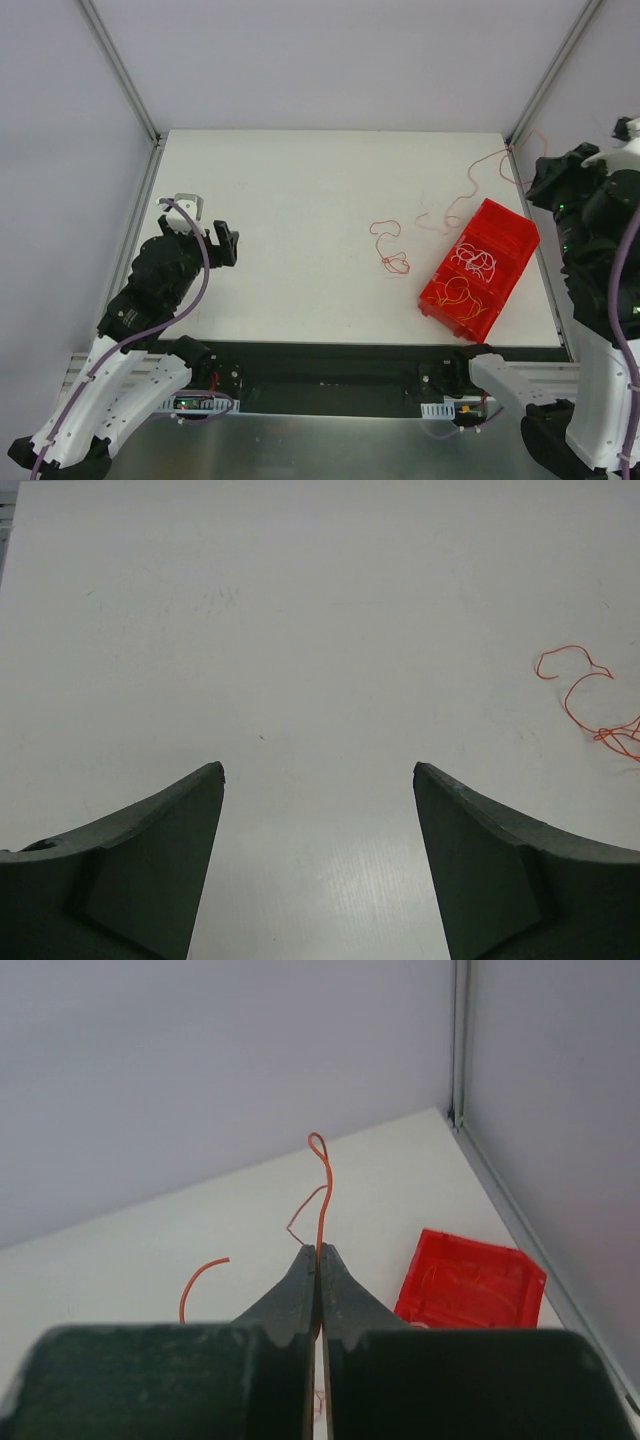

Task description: Untangle the cables

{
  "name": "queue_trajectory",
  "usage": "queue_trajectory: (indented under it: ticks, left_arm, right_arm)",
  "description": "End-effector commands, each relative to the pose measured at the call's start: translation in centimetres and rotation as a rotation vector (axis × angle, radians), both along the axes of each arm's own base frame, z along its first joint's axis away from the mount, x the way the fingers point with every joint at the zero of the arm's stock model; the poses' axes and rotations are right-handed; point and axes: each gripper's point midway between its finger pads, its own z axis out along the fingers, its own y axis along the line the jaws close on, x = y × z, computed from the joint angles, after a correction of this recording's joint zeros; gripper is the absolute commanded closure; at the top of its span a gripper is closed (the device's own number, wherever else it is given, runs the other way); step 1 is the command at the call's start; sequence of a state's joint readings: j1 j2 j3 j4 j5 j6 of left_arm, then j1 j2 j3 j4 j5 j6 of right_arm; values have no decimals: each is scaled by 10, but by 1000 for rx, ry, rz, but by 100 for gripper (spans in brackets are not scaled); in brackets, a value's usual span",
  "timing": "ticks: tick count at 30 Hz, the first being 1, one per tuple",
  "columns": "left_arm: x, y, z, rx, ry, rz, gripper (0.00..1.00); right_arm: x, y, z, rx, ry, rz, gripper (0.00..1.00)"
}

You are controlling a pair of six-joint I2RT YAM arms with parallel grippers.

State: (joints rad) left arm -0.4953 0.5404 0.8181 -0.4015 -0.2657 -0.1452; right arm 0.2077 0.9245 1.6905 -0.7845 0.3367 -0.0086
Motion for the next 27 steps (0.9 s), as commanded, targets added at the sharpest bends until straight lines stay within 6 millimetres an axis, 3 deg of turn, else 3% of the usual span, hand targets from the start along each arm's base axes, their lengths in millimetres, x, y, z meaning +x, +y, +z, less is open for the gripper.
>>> queue_trajectory:
  ticks: [1,4,8,16,23,27]
  left_arm:
    - [1,-1,9,-29,-37,-7,24]
    - [0,-2,9,-29,-38,-11,24]
    - [-2,-1,12,-37,-49,-11,24]
    - [-3,-4,11,-46,-45,-29,24]
    - [-4,-3,12,-44,-53,-23,24]
    - [-3,-3,11,-39,-48,-21,23]
  right_arm:
    - [-10,-21,44,-71,-45,-81,99]
    - [-10,-31,75,-107,-85,-125,99]
    - [2,-56,82,-201,-46,-266,99]
    - [42,-91,31,-199,65,-417,99]
    - [75,-102,-63,-11,191,-360,99]
    - [82,-102,-90,145,200,-308,100]
